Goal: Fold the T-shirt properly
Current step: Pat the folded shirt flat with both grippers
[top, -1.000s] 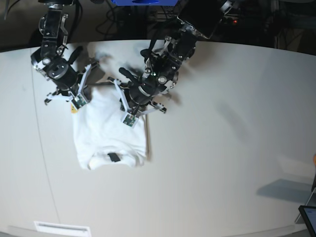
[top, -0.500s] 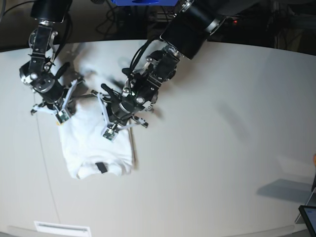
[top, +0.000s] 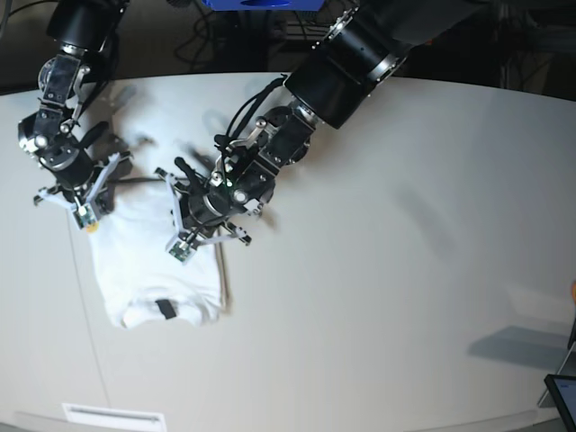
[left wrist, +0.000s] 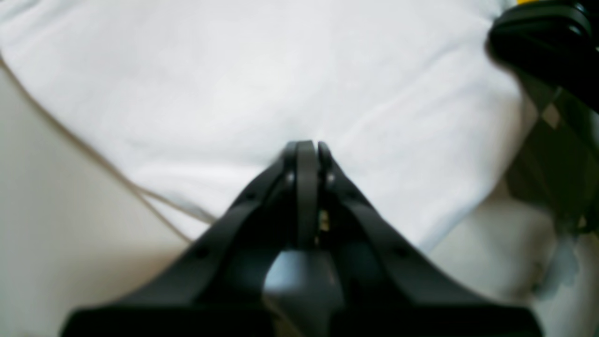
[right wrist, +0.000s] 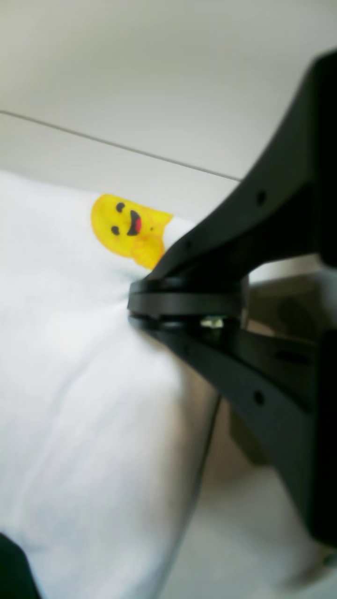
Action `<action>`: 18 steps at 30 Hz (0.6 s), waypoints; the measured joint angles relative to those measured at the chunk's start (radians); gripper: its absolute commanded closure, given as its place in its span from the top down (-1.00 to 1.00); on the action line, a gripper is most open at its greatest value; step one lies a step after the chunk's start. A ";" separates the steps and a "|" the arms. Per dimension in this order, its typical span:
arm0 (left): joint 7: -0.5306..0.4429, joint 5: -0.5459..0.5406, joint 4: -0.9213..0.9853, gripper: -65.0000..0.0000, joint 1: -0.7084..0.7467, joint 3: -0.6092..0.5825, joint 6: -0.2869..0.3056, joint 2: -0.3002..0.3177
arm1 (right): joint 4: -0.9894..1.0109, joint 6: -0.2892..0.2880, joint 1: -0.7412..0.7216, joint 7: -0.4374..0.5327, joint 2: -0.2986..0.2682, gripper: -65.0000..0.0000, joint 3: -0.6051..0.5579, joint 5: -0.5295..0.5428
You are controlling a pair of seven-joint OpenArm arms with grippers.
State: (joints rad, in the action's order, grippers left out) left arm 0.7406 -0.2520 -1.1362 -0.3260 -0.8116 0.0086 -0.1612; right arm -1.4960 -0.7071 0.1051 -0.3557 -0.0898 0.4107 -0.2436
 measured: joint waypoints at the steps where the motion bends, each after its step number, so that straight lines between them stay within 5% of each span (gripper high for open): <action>1: 0.000 0.000 0.006 -1.00 -0.005 0.000 0.000 -0.001 | 0.000 0.001 0.003 0.005 0.001 -0.99 0.001 0.002; 18: -0.032 0.010 0.012 -1.00 -0.006 -0.001 -0.001 0.000 | -0.048 0.008 0.068 0.011 0.002 -0.99 0.002 0.013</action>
State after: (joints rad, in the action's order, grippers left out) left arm 0.7082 -0.2424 -1.1244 -0.3325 -0.8127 0.0074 -0.1608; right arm -1.5440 -0.6994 0.1726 -0.3447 -0.0883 0.4129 -0.2302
